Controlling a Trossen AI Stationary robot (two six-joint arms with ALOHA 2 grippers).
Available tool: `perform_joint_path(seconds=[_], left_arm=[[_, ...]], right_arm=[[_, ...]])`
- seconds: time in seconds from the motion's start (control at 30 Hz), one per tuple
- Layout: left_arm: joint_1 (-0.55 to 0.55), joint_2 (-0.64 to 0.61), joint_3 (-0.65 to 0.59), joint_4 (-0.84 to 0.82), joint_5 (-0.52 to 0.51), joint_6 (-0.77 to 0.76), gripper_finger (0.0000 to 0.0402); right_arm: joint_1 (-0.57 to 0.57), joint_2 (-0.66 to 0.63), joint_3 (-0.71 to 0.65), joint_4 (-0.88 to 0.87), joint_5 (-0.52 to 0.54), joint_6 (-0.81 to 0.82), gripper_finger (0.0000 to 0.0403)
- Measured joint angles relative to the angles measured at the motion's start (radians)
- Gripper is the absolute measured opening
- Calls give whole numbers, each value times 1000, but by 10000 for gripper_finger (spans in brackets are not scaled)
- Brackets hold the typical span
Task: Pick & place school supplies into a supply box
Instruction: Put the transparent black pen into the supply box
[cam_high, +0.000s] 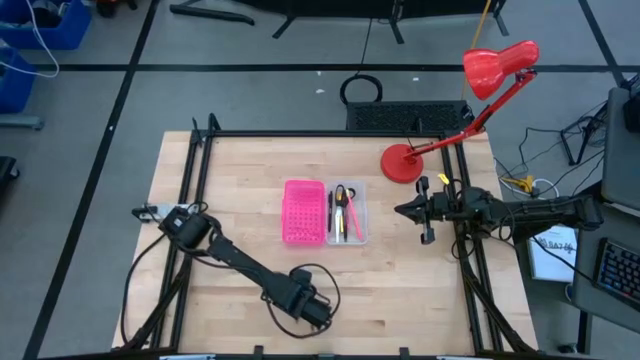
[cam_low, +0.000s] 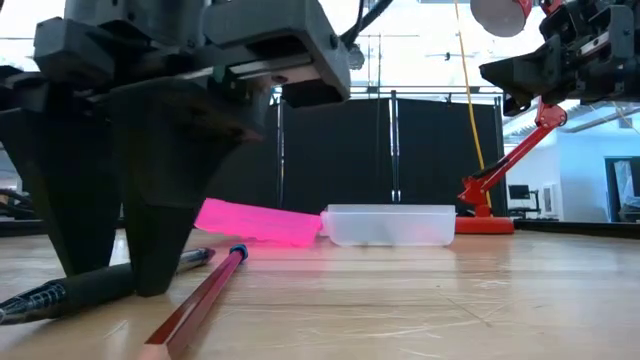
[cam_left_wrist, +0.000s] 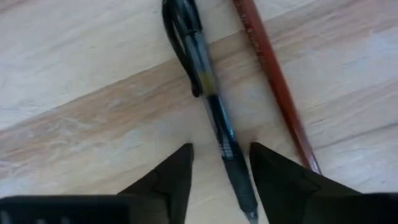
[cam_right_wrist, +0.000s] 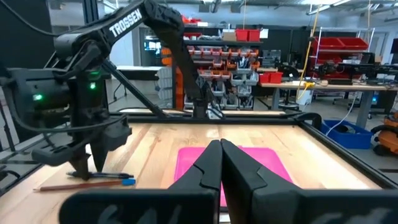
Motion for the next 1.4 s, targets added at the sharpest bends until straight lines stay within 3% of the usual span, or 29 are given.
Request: perform_joint_path(seconds=[0.23,0.33,0.67,0.93,1.07,1.2,1.4], left_arm=[[1,-3,-56,75,16,2,78],[-3,-4,-57,78,-29,42,30],[-27,-21,-59,71,-142,-49,30],[-98,-93,-67,18,-483,-234,28],[-126,-136,-63,23,-544,-260,28],[-90,-193,-63,51,-549,-176,28],[59,-298,-62,149,-522,105,27]], right_arm=[[0,0,0,-6,0,0,0],[0,0,0,-9,-1,0,0],[0,0,0,-28,-1,0,0],[0,0,0,-35,-1,8,0],[0,0,0,-39,-1,8,0],[0,0,0,-46,-1,8,0],[0,0,0,-49,-1,6,0]])
